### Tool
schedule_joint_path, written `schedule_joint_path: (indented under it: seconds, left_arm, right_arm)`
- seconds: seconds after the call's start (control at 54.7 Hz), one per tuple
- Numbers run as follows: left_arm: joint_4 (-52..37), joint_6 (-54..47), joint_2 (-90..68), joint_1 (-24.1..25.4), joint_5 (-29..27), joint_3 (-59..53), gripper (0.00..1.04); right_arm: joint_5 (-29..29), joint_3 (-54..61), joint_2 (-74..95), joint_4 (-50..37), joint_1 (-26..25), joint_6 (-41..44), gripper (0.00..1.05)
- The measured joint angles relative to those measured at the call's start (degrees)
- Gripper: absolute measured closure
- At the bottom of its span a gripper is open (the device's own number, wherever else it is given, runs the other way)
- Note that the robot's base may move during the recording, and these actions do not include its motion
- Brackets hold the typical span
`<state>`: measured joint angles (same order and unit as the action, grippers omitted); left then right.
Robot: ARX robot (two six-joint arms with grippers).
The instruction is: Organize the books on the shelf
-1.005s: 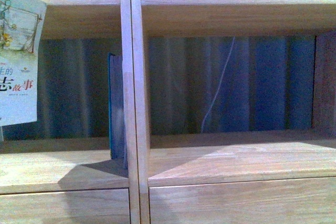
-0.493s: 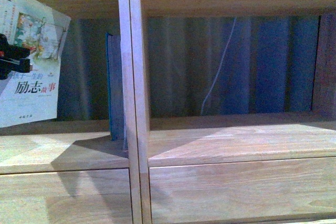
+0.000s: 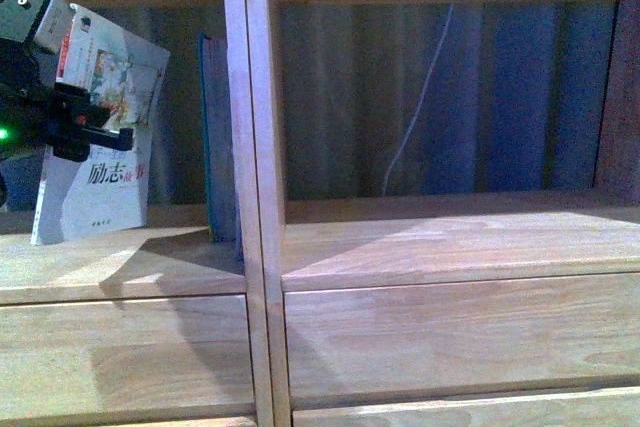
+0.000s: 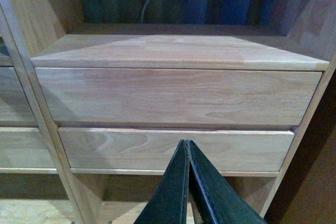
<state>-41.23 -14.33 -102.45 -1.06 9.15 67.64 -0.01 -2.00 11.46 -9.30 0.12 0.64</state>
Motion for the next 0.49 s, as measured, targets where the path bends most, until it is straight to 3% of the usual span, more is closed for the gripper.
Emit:
schedule_joint_path:
  seconds: [0.073,0.219,0.493]
  left_arm:
    - [-0.46,0.0,-0.9,-0.42,-0.44,0.94,0.98]
    - [-1.01,0.04,-2.97,-1.09,-1.62,2.71,0.98]
    - [-1.57,0.09,-6.64,-2.23,-3.89,4.46,0.98]
  right_arm:
    - [0.0,1.25,-1.16,-0.5,0.0,0.02,1.02]
    - [0.02,1.2,-9.42,8.72,0.0,-0.07,1.02]
    - [0.0,1.2,-11.13,9.2,0.0,-0.07,1.02]
